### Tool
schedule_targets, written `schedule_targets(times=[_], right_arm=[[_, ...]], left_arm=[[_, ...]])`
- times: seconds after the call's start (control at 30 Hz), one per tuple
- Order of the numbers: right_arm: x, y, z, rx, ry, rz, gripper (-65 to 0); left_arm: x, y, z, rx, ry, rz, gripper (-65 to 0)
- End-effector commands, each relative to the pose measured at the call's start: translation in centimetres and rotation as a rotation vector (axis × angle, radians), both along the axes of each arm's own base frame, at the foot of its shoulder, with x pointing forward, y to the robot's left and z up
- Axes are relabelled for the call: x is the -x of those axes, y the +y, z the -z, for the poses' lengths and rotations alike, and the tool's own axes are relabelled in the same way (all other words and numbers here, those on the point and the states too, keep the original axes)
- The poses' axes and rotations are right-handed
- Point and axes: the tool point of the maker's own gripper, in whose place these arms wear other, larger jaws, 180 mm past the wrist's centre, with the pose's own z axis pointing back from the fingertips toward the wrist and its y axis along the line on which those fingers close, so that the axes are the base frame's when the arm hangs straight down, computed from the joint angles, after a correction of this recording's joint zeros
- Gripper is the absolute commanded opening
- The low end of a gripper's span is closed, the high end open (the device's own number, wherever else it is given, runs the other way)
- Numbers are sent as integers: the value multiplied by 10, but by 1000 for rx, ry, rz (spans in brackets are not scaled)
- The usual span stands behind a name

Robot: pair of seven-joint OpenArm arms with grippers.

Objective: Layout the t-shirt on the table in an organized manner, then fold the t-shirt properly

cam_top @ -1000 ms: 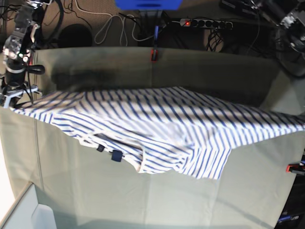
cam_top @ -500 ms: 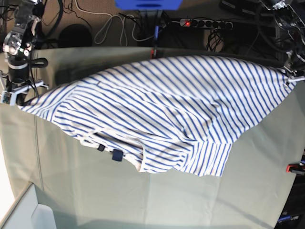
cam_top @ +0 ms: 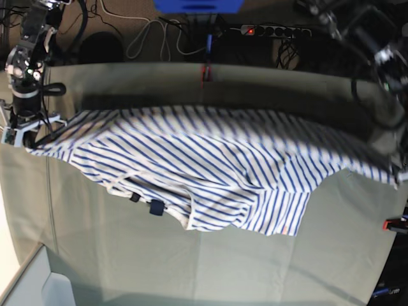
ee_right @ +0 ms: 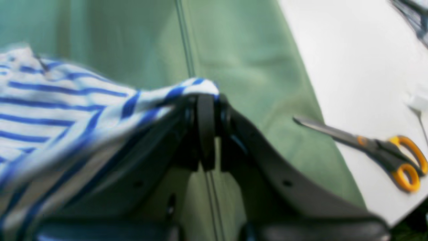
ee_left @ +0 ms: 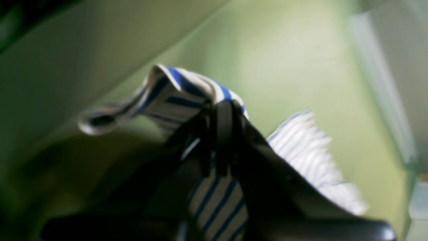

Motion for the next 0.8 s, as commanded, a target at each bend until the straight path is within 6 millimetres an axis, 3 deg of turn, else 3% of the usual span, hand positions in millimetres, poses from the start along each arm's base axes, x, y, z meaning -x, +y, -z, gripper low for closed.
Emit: schedule_targets(times=[0.0, 0.07, 0.27, 0.4, 0.5, 0.7, 0.77], right_arm=[[-8, -3, -16, 25, -52, -16, -650], [-14, -3, -20, 24, -66, -15, -650], [-30, -2, -30, 19, -107, -13, -650], [-35, -2, -35, 20, -124, -13, -650], [-34, -2, -34, 18, -121, -12, -650], [-33, 5, -25, -12, -114, -4, -650], [-32, 7, -23, -18, -111, -2, -650]], left_arm=[[-18, -7, -11, 3, -31, 28, -649], [-43, -21, -14, 32, -45, 71, -649], [-104, -54, 19, 95, -43, 117, -645], [-136, -60, 8, 1, -82, 153, -643], [-140, -69, -1, 6, -87, 190, -598], [-120, -73, 15, 86, -63, 198, -328], [-106, -72, 19, 88, -66, 196, -296]])
